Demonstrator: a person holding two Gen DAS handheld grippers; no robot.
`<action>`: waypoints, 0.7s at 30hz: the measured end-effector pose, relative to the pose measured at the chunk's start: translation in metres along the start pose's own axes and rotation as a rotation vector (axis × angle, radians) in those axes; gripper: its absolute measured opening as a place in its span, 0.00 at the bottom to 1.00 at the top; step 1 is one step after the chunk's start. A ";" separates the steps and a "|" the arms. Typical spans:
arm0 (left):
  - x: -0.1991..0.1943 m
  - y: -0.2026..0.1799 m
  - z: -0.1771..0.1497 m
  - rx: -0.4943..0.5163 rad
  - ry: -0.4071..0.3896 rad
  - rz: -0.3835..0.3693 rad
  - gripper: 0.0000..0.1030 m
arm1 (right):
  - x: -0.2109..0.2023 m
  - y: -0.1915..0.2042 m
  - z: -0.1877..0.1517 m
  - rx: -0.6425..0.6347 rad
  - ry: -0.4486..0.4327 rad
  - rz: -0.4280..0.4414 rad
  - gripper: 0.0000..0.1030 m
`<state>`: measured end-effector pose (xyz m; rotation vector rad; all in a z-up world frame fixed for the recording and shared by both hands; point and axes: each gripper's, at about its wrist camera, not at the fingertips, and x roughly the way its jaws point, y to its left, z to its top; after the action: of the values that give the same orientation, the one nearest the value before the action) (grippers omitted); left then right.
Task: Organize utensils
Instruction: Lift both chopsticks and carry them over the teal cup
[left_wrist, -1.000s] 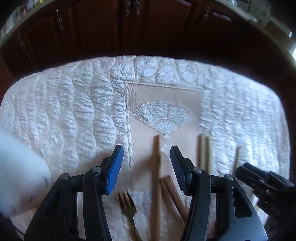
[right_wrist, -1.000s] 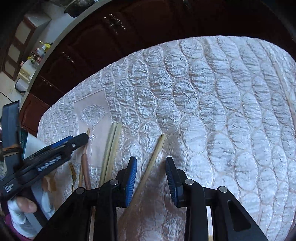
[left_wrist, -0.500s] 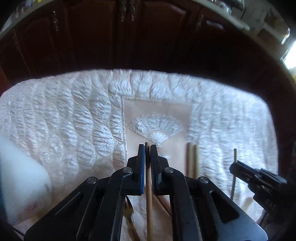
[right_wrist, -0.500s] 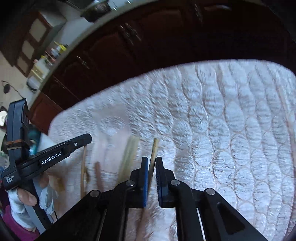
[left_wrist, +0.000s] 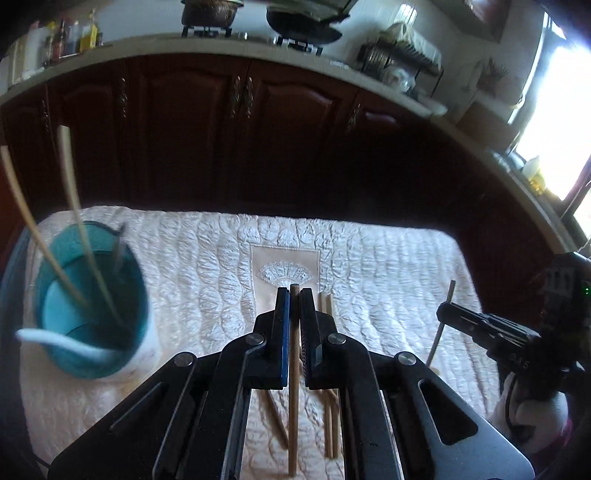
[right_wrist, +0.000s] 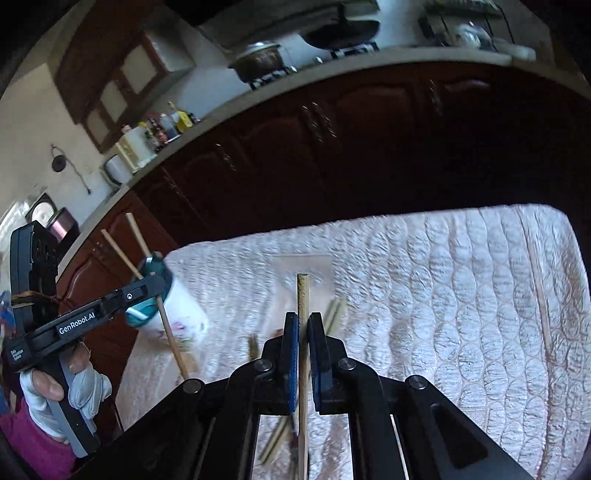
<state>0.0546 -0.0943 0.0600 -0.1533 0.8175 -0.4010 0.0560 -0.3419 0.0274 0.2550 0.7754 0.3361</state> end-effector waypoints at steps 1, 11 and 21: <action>-0.007 0.001 -0.001 -0.002 -0.011 -0.003 0.04 | -0.004 0.007 0.000 -0.013 -0.006 0.001 0.05; -0.080 0.023 0.007 -0.031 -0.098 -0.030 0.04 | -0.020 0.070 0.019 -0.129 -0.058 0.052 0.05; -0.148 0.050 0.032 -0.036 -0.216 0.015 0.04 | -0.018 0.136 0.053 -0.232 -0.108 0.122 0.05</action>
<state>0.0021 0.0109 0.1675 -0.2203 0.6129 -0.3492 0.0553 -0.2293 0.1224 0.1010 0.6093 0.5198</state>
